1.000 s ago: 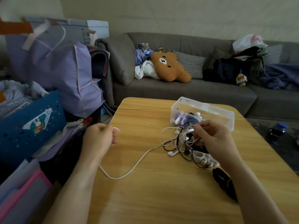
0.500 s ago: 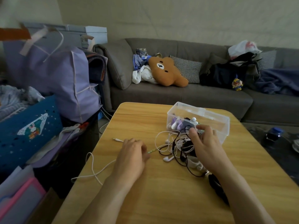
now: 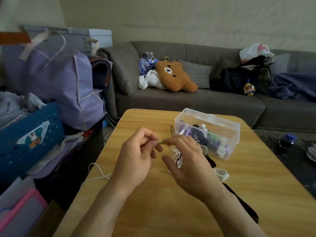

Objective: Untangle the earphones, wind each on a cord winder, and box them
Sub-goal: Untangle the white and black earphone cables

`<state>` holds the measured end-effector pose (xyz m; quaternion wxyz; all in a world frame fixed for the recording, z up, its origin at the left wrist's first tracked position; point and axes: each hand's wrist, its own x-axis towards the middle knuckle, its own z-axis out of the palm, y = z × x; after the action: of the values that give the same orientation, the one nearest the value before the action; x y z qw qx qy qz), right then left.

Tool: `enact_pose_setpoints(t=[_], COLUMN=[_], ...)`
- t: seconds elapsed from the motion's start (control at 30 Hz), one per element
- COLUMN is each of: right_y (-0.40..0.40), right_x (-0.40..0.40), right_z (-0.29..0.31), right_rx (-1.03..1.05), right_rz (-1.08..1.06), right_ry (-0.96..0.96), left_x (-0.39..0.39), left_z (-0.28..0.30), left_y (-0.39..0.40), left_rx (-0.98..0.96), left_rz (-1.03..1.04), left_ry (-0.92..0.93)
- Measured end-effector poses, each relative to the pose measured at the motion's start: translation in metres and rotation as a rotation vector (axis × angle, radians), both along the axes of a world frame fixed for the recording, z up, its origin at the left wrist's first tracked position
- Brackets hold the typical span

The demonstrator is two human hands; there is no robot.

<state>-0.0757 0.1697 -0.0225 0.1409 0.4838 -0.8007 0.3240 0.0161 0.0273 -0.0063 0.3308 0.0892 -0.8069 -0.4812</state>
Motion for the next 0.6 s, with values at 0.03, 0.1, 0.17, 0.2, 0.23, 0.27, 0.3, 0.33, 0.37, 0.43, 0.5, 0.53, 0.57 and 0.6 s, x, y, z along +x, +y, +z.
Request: enact_pose_setpoints(t=[0.03, 0.1, 0.17, 0.2, 0.23, 0.27, 0.3, 0.33, 0.37, 0.43, 0.5, 0.53, 0.57, 0.6], right_y=[-0.002, -0.002, -0.004, -0.004, -0.005, -0.005, -0.004, -0.004, -0.003, 0.000, 0.000, -0.001, -0.001, -0.002], right_x=[-0.001, -0.005, -0.009, -0.010, -0.012, -0.014, -0.018, -0.021, -0.024, -0.028, -0.030, -0.030, -0.030, -0.030], right_z=[-0.002, -0.005, -0.007, -0.009, -0.011, -0.013, -0.015, -0.015, -0.015, -0.015, -0.017, -0.018, -0.018, -0.018], right_rx=[-0.028, -0.091, -0.080, -0.047, -0.008, 0.036, 0.087, 0.136, 0.173, 0.218, 0.258, 0.262, 0.247, 0.215], right_rz=[-0.015, -0.041, -0.076, -0.101, -0.129, -0.157, -0.187, -0.214, -0.239, -0.280, -0.294, -0.292, -0.286, -0.277], right_ry=[0.021, 0.004, -0.002, 0.015, 0.038, 0.050, 0.041, 0.014, -0.024, -0.061, -0.029, -0.015, -0.007, -0.007], left_x=[0.001, 0.003, 0.004, 0.006, 0.008, 0.011, 0.013, 0.015, 0.017, 0.020, 0.020, 0.019, 0.018, 0.016], left_z=[0.000, 0.001, 0.004, 0.006, 0.008, 0.011, 0.013, 0.016, 0.018, 0.020, 0.018, 0.015, 0.011, 0.006], left_y=[0.000, 0.000, -0.002, -0.005, -0.008, -0.012, -0.016, -0.020, -0.023, -0.031, -0.036, -0.038, -0.040, -0.043], left_rx=[0.002, 0.054, 0.136, 0.172, 0.195, 0.207, 0.216, 0.231, 0.254, 0.296, 0.272, 0.216, 0.135, 0.039], left_rz=[0.005, 0.010, 0.026, 0.028, 0.014, -0.017, -0.058, -0.089, -0.100, -0.068, -0.007, 0.044, 0.100, 0.153], left_ry=[0.020, 0.061, 0.090, 0.092, 0.084, 0.068, 0.052, 0.045, 0.052, 0.079, 0.064, 0.027, -0.030, -0.104])
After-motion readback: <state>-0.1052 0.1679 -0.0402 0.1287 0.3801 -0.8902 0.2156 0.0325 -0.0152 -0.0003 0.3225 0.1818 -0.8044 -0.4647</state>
